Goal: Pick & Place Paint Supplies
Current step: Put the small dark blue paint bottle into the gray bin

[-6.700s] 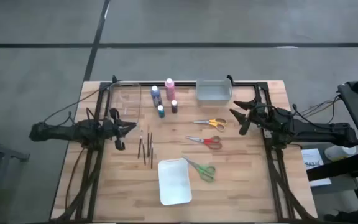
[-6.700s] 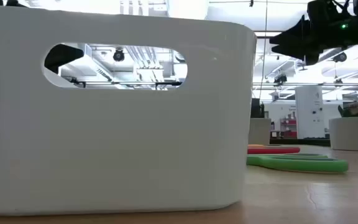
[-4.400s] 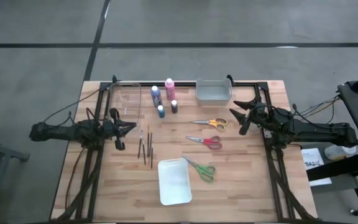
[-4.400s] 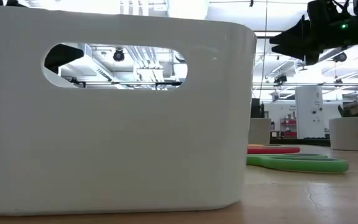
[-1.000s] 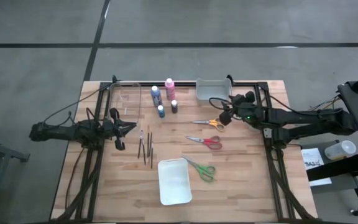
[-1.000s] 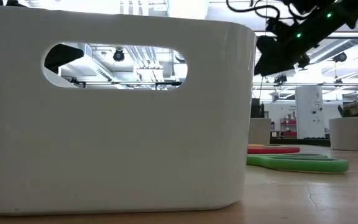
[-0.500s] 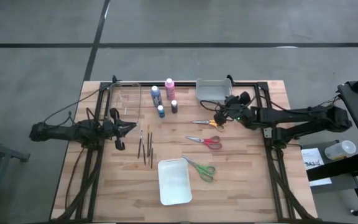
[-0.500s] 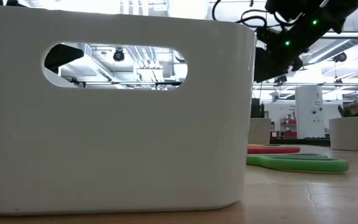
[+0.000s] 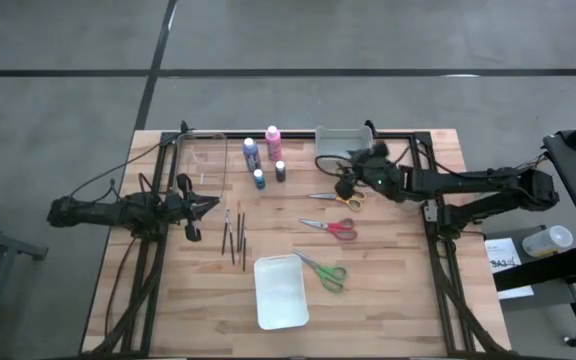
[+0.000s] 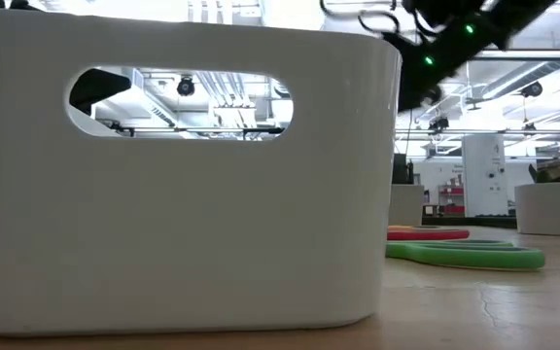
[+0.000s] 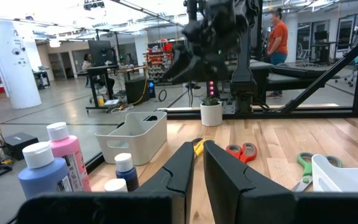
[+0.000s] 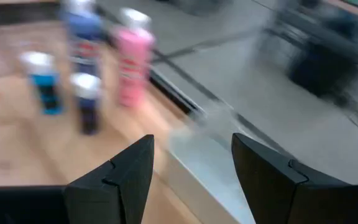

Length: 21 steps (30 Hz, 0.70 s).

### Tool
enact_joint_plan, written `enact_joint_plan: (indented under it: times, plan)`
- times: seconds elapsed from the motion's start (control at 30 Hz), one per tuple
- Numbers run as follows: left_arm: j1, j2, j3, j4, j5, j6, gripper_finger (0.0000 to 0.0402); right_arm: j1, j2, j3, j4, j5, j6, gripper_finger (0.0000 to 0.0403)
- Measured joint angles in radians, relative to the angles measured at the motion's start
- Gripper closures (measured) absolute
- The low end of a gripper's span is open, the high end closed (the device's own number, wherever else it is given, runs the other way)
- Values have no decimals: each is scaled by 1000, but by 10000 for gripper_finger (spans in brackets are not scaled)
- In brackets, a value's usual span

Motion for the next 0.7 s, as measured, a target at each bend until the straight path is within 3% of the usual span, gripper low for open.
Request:
enact_joint_plan:
  times: [0.23,0.47,0.7]
  plan:
    - [0,0,0,0,0,0,354,-55,169,302,-86,-166,-346,191]
    - [0,0,0,0,0,0,354,-101,360,606,-258,-186,-386,191]
    - [0,0,0,0,0,0,354,-113,506,722,-341,-337,-389,191]
